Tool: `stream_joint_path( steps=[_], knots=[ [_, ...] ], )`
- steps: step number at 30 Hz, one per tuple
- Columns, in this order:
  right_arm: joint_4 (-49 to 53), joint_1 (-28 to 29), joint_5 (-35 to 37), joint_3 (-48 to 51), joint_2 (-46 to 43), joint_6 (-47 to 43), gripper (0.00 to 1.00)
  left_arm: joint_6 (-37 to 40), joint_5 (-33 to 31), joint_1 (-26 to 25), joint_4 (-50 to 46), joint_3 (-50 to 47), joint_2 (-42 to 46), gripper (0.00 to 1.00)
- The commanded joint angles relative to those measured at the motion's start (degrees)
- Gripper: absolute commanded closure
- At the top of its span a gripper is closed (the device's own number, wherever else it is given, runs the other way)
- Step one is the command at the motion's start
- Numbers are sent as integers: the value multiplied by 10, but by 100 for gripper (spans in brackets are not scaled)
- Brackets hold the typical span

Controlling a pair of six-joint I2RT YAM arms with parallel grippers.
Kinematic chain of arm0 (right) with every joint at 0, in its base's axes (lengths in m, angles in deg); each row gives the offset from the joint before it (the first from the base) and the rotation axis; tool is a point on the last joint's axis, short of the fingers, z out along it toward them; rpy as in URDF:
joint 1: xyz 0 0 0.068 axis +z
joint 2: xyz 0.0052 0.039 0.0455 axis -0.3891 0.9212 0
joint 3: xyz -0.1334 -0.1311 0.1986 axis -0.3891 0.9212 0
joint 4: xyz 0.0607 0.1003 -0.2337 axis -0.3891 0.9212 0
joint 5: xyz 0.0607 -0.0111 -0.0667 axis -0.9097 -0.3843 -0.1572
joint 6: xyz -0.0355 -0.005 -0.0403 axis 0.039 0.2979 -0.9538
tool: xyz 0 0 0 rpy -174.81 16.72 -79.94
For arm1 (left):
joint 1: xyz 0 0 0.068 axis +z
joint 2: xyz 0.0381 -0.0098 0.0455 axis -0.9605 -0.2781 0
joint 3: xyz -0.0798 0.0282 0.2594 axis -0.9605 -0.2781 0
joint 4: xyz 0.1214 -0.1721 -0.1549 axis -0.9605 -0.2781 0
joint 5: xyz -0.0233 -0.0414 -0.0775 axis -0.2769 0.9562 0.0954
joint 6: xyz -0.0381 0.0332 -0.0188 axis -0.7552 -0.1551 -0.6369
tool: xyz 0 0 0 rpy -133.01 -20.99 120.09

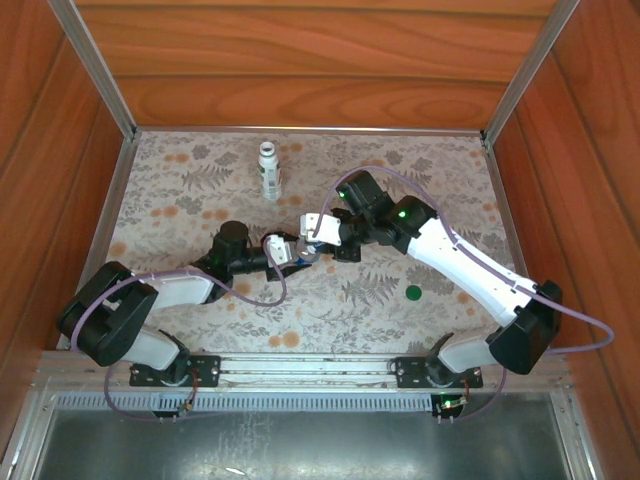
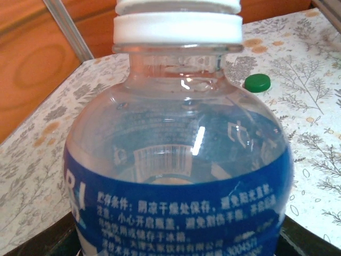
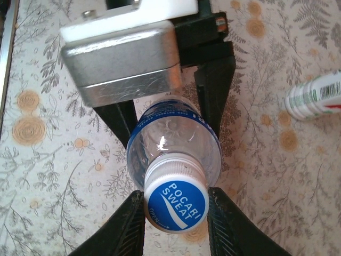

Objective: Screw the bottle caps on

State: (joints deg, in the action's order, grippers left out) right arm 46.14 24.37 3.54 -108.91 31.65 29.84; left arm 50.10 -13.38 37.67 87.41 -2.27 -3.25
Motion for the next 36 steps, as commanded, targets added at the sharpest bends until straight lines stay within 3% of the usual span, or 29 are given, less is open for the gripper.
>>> stream_joint_path(
  steps=[1,4,8,13,16,18,21,24,29,32,36],
  knots=[
    [-29,4,-1,-16,14,113,84,8,-35,-4,10,19,-12,40],
    [-32,4,-4,-17,21,212,82,33,-84,-3,10,33,-23,41],
    [-56,4,56,-13,27,380,82,58,-121,-3,10,49,-34,40],
    [-72,2,135,-8,37,660,86,70,-139,-3,10,56,-47,41],
    [-79,1,132,-3,40,750,86,71,-139,-4,10,55,-51,41],
    [-102,1,108,4,42,763,86,70,-136,-4,10,56,-51,41],
    [-99,0,106,-1,46,740,84,70,-133,-3,10,51,-47,41],
    [-86,0,95,-7,44,663,74,71,-120,-3,10,42,-42,41],
    [-50,-2,85,-10,18,464,47,60,-81,-4,9,27,-33,41],
    [-33,-2,76,-7,-5,344,39,49,-60,-3,10,13,-22,41],
    [2,-1,5,1,-41,167,40,32,-28,-4,9,-9,5,41]
  ],
)
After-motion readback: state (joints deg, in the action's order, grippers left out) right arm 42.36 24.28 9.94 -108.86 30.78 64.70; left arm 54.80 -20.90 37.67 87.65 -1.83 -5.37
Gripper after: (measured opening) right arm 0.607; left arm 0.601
